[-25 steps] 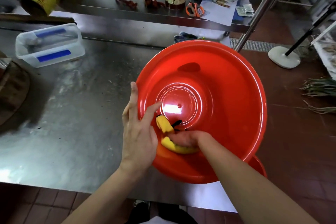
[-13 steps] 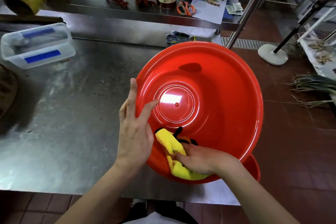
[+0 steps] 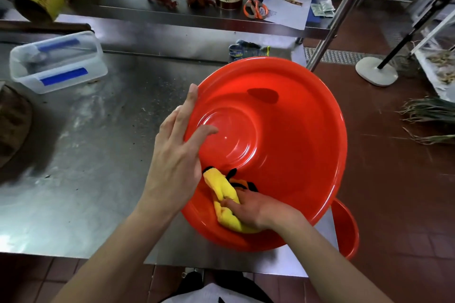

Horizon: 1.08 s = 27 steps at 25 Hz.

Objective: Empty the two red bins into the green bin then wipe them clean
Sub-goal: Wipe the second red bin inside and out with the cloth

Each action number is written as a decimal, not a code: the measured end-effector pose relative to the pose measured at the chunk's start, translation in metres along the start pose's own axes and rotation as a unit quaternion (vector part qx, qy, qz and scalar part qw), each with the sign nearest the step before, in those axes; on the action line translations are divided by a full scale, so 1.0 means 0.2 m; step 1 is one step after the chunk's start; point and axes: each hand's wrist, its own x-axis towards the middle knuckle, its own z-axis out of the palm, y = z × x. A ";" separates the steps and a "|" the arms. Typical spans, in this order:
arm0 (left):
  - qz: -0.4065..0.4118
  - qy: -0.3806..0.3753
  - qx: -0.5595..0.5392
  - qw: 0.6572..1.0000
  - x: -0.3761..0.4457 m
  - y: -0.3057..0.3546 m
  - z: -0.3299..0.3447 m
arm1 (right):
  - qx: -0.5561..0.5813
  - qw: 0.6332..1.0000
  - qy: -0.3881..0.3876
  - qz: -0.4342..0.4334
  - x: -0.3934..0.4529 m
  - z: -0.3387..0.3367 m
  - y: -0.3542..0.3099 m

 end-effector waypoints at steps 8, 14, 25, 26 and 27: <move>0.050 -0.054 0.008 0.997 0.05 0.03 -0.06 | 0.080 0.997 -0.007 0.007 0.23 0.02 0.02; 0.064 -0.065 0.016 0.996 0.06 0.09 -0.03 | 0.028 0.998 0.053 0.016 0.54 0.05 0.13; 0.020 -0.027 0.042 0.999 0.11 0.04 -0.01 | 0.009 1.000 0.001 -0.003 0.33 -0.04 0.07; 0.018 -0.022 0.046 0.999 0.11 0.03 -0.01 | 0.007 1.000 -0.003 -0.006 0.28 -0.04 0.07; 0.020 -0.017 0.051 0.998 0.12 0.03 -0.01 | 0.003 1.000 -0.010 0.004 0.23 -0.03 0.07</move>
